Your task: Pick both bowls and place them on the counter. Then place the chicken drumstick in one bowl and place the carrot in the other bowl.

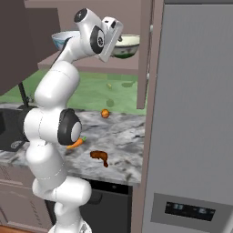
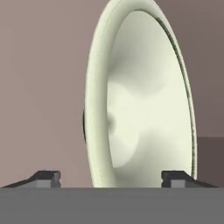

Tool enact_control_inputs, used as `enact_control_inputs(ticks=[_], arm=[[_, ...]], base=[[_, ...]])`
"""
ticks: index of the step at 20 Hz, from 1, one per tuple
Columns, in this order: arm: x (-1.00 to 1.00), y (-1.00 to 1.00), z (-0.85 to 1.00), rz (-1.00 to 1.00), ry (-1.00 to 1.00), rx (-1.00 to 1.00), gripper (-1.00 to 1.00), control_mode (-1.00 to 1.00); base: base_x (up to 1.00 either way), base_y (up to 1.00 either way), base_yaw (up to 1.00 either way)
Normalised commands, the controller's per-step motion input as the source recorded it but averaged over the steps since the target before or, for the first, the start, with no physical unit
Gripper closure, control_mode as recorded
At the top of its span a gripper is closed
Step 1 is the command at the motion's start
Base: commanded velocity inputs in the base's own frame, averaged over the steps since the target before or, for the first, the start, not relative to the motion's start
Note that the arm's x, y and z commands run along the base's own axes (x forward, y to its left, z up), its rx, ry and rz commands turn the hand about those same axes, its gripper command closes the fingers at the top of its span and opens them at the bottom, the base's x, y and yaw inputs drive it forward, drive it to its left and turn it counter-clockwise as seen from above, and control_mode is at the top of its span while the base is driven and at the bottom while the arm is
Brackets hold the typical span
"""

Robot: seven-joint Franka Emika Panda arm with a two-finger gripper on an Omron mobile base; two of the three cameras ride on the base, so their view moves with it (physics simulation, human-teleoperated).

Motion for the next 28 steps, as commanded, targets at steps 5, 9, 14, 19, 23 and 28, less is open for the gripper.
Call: enact_control_inputs(ticks=[5, 9, 14, 19, 23, 28], arm=[[0.00, 0.00, -0.02, 0.00, 0.00, 0.00, 1.00, -1.00], [0.00, 0.00, 0.00, 0.00, 0.00, 0.00, 1.00, -1.00], [-0.03, 0.00, 0.00, 0.00, -0.01, 0.00, 1.00, -1.00], [-0.49, 0.00, 0.00, 0.00, -0.16, 0.00, 1.00, -1.00], [-0.63, 0.05, 0.00, 0.00, -0.13, -0.01, 1.00, -1.00], [-0.71, 0.16, 0.00, 0.00, -0.07, -0.02, 1.00, -1.00]], base=[[0.00, 0.00, 0.00], [0.00, 0.00, 0.00], [0.00, 0.00, 0.00], [0.00, 0.00, 0.00], [0.00, 0.00, 0.00], [0.00, 0.00, 0.00]])
